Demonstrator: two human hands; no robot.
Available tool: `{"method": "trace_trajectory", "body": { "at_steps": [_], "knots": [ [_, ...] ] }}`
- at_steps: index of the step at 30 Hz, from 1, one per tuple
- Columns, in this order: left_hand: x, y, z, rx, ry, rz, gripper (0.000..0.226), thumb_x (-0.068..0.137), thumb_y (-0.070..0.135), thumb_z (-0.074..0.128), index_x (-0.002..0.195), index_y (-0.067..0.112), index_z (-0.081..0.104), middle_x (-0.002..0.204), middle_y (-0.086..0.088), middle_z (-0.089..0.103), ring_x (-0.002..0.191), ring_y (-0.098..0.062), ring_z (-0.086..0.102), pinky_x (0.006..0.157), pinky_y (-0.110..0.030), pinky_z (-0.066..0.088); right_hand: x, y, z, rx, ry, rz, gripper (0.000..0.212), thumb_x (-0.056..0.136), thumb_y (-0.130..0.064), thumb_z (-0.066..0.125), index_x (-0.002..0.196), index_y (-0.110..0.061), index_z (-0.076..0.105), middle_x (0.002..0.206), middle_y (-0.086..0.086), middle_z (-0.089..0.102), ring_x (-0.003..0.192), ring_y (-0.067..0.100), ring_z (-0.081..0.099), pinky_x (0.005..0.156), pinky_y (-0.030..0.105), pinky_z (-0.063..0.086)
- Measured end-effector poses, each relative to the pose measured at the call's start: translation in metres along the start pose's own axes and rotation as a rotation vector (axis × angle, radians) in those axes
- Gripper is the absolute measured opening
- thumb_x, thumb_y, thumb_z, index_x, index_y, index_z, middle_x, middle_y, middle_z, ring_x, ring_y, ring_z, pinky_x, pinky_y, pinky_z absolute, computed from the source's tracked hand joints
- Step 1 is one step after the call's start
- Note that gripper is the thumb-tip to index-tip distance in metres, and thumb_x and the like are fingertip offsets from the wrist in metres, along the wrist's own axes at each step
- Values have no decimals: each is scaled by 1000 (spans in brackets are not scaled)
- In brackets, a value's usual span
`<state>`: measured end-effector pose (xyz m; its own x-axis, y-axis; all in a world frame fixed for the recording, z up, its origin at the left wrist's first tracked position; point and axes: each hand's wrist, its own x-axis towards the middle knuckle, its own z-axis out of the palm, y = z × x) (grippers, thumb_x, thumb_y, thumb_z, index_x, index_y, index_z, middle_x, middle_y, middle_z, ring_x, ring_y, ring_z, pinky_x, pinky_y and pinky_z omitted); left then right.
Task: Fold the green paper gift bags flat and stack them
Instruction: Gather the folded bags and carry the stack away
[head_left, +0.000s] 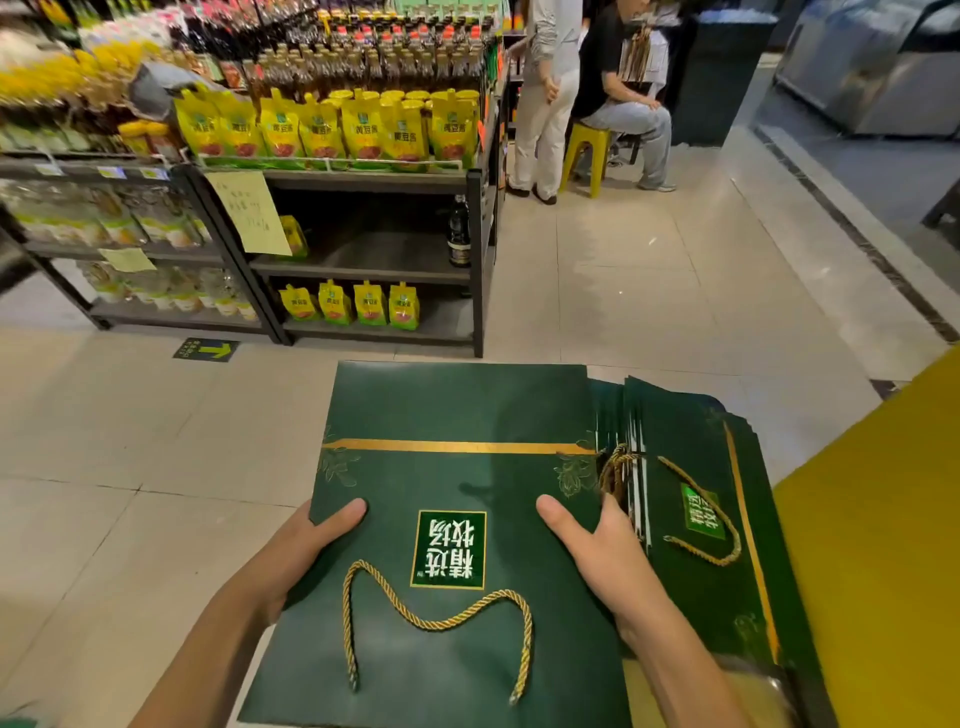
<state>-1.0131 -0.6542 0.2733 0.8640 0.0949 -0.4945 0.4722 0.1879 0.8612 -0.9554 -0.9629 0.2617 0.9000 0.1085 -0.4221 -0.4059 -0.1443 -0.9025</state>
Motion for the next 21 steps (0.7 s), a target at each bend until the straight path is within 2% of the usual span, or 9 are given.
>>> {"method": "trace_trajectory", "body": {
  "at_steps": [2, 4, 6, 9, 11, 14, 18, 20, 21],
  "knots": [
    [1, -5, -22, 17, 35, -19, 41, 92, 31, 65, 130, 18, 58, 116, -9, 75, 104, -32, 73, 88, -44, 58, 4, 7, 24, 4, -11, 9, 60, 78, -56, 79, 129, -33, 57, 122, -10, 69, 108, 10, 69, 92, 41, 59],
    [6, -13, -41, 49, 42, -44, 40, 96, 30, 61, 133, 18, 57, 120, -8, 74, 108, -31, 72, 96, -47, 55, 11, 16, 42, -25, -2, 25, 68, 74, -61, 80, 129, -29, 58, 122, -8, 70, 108, 12, 69, 93, 42, 59],
    [15, -21, -55, 86, 23, -70, 41, 96, 32, 61, 134, 18, 56, 121, -8, 74, 109, -31, 72, 94, -46, 56, 23, 29, 55, -78, 11, 37, 81, 64, -73, 79, 129, -28, 58, 122, -7, 69, 110, 14, 68, 95, 44, 58],
    [32, -33, -59, 145, 35, -94, 37, 97, 31, 62, 131, 15, 59, 115, -9, 75, 103, -31, 73, 85, -42, 59, 38, 40, 63, -105, 24, 79, 63, 75, -58, 79, 126, -24, 63, 116, -6, 72, 106, 16, 69, 94, 45, 58],
    [43, -42, -57, 191, 40, -98, 38, 96, 33, 65, 129, 14, 60, 112, -8, 76, 101, -30, 74, 88, -44, 59, 49, 51, 63, -150, 52, 109, 54, 82, -50, 77, 125, -20, 64, 115, -3, 72, 104, 17, 69, 94, 45, 58],
    [58, -54, -51, 234, 54, -111, 47, 90, 40, 72, 128, 14, 61, 108, -6, 77, 97, -30, 75, 94, -52, 57, 65, 69, 59, -345, 157, 109, 70, 68, -74, 71, 114, -21, 69, 106, -3, 74, 97, 20, 69, 89, 44, 58],
    [68, -67, -39, 304, 108, -113, 41, 92, 39, 72, 124, 15, 63, 106, -5, 77, 92, -26, 76, 87, -44, 60, 76, 84, 53, -582, 245, 103, 73, 70, -81, 61, 105, -17, 70, 97, 1, 72, 91, 24, 67, 83, 40, 57],
    [69, -67, -36, 351, 132, -102, 39, 92, 41, 71, 121, 17, 64, 105, -3, 76, 91, -24, 75, 85, -42, 60, 76, 83, 54, -685, 276, 75, 85, 66, -89, 50, 106, -16, 70, 101, 3, 70, 94, 24, 64, 83, 37, 55],
    [71, -67, -35, 372, 138, -97, 37, 92, 42, 70, 120, 18, 64, 104, -2, 76, 90, -23, 74, 84, -40, 60, 75, 81, 55, -732, 284, 62, 84, 70, -87, 51, 108, -14, 69, 106, 5, 67, 97, 24, 62, 84, 36, 54]
  ]
}}
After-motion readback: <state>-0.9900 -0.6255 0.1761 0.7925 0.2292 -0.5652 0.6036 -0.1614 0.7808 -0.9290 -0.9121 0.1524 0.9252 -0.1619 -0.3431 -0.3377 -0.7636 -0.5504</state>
